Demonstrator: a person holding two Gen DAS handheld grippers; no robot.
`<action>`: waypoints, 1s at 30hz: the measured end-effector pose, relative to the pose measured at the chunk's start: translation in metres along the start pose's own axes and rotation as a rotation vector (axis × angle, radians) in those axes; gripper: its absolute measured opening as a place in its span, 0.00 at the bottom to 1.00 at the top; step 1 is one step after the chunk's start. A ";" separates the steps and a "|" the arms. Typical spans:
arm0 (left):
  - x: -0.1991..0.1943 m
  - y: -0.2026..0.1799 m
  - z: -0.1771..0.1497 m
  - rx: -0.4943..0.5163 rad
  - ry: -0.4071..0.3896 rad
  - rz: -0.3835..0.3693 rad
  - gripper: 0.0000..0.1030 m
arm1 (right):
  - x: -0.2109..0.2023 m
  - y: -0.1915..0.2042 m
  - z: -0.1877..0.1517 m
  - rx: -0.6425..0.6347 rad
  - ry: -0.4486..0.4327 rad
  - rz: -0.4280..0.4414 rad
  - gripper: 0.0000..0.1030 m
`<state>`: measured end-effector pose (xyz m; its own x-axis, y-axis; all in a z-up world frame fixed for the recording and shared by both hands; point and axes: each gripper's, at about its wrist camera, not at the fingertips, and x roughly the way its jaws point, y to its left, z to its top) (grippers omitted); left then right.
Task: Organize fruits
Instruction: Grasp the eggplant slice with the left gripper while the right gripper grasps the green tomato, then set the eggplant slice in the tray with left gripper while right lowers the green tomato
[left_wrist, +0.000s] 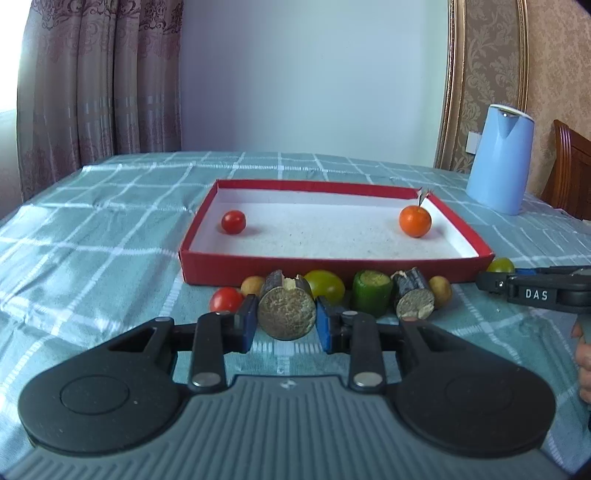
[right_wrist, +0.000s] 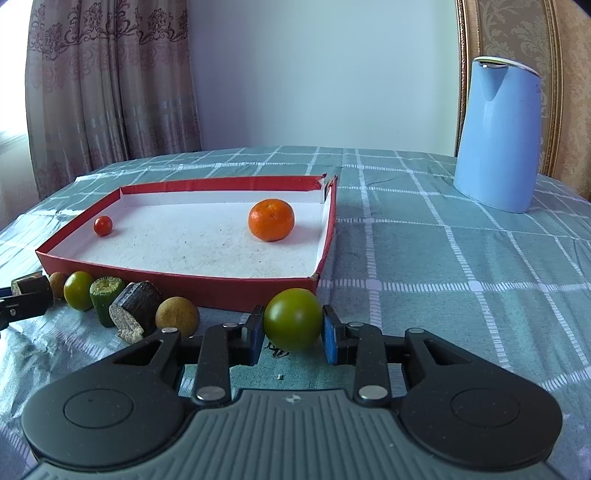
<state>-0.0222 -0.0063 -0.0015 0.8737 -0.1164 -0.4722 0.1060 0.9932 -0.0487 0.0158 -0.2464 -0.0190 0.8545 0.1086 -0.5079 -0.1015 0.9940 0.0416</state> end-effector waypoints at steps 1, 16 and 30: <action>-0.001 0.000 0.002 0.003 -0.006 0.002 0.29 | 0.000 0.000 0.000 0.001 -0.001 -0.001 0.30; 0.029 0.021 0.039 -0.034 -0.017 0.028 0.29 | -0.007 -0.004 0.000 0.024 -0.046 -0.019 0.30; 0.067 0.036 0.057 -0.086 0.021 0.024 0.29 | -0.027 0.001 0.013 0.027 -0.180 -0.030 0.30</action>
<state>0.0676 0.0209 0.0152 0.8655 -0.0937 -0.4921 0.0435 0.9927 -0.1125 -0.0008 -0.2485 0.0055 0.9347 0.0775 -0.3470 -0.0629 0.9966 0.0530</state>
